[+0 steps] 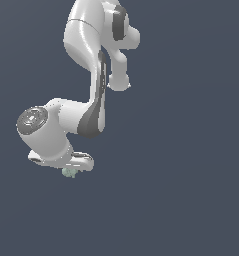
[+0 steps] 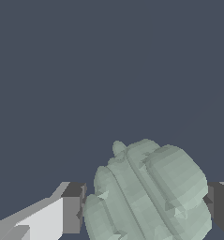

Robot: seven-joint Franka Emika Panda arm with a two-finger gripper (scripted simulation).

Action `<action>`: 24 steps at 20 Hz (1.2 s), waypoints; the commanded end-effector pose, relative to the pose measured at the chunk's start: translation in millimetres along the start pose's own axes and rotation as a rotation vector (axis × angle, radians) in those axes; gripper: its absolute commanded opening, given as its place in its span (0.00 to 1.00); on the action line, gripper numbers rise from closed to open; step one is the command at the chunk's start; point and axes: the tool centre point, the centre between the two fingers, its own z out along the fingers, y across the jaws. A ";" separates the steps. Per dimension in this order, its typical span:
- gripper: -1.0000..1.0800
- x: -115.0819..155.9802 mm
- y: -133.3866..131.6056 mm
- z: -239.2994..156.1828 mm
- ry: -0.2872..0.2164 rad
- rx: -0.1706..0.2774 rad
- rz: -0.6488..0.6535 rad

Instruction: Pick up the object and move it to a goal position.

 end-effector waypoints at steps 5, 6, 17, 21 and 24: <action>0.00 19.0 19.7 -12.5 0.000 0.000 -0.001; 0.00 21.4 22.1 -14.0 0.000 0.000 -0.001; 0.00 36.4 36.5 -22.4 -0.001 0.000 -0.001; 0.00 38.2 38.1 -23.4 -0.001 0.000 -0.001; 0.00 38.6 38.4 -23.6 -0.001 0.000 -0.001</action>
